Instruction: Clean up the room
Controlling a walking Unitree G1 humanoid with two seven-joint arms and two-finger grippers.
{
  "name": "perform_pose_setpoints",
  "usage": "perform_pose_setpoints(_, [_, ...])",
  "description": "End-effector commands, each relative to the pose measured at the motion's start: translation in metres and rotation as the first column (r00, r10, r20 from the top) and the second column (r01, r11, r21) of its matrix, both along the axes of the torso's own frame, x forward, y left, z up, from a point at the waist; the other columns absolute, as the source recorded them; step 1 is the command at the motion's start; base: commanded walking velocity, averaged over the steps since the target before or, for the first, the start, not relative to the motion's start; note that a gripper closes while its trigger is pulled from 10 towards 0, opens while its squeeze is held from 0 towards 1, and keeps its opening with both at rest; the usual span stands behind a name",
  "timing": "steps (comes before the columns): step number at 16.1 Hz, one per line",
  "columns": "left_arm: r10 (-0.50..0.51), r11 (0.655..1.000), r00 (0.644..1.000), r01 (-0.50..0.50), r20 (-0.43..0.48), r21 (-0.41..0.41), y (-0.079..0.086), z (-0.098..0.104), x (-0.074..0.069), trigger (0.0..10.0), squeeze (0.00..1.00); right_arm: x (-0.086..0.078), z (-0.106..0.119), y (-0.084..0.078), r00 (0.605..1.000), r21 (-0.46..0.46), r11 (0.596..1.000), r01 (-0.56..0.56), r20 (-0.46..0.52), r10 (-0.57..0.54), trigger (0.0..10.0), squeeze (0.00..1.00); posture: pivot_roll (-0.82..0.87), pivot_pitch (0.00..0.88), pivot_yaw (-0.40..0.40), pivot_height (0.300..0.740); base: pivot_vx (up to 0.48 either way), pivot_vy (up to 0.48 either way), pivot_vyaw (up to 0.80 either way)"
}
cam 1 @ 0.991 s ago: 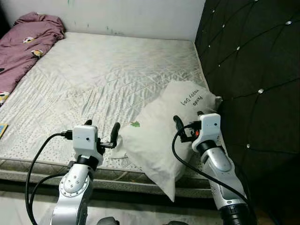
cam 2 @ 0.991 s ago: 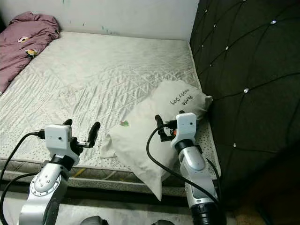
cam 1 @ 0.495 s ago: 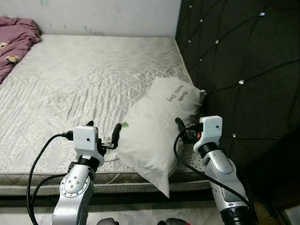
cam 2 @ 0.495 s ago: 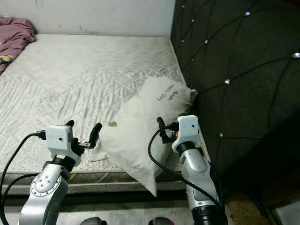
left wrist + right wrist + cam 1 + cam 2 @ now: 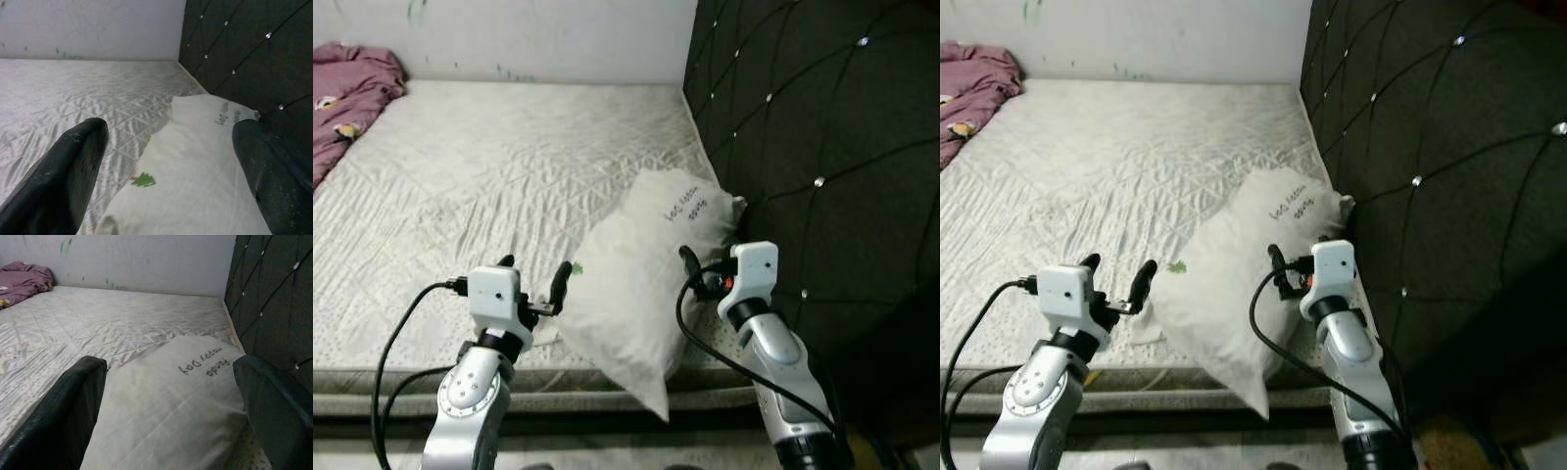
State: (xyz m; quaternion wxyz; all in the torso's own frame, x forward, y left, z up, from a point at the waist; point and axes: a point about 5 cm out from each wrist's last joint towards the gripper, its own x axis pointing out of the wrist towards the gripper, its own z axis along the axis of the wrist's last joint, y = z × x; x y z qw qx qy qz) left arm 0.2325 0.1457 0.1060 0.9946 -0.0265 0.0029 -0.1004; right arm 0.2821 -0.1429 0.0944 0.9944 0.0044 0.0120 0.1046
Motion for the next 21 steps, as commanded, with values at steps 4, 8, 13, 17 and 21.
perform_pose_setpoints(4, [0.02,1.0,1.0,-0.02,-0.006,0.017,0.0026,0.0009,0.0017,10.0,0.0,0.0023,0.0057,-0.0022,1.0,-0.005,1.0,0.01,0.015,-0.01,10.0,0.0,0.02,0.04,-0.007,0.74,0.16,0.0,0.0])
perform_pose_setpoints(8, [0.034,0.999,0.999,-0.034,-0.005,0.022,0.0039,0.0007,0.0025,10.0,0.0,0.0021,0.0055,-0.0027,1.0,-0.007,1.0,0.015,0.015,-0.015,10.0,0.0,0.03,0.04,-0.006,0.74,0.0,0.0,0.0])
perform_pose_setpoints(13, [0.045,0.999,0.999,-0.045,-0.011,0.013,0.0047,0.0001,0.0022,10.0,0.0,0.0014,0.0057,-0.0028,1.0,-0.001,1.0,0.015,0.017,-0.015,10.0,0.0,0.03,0.041,-0.007,0.74,0.0,0.0,0.0])
perform_pose_setpoints(17, [0.054,0.998,0.998,-0.054,-0.014,0.025,0.0051,-0.0003,0.0026,10.0,0.0,0.0013,0.0053,-0.0024,1.0,0.005,1.0,0.007,0.015,-0.007,10.0,0.0,0.03,0.04,-0.009,0.74,0.0,0.0,0.0])
perform_pose_setpoints(21, [0.054,0.998,0.998,-0.054,-0.016,0.029,0.0044,-0.0009,0.0027,10.0,0.0,0.0009,0.0048,-0.0023,1.0,0.003,1.0,0.001,0.012,-0.001,10.0,0.0,0.03,0.036,-0.011,0.731,0.0,0.0,0.0])
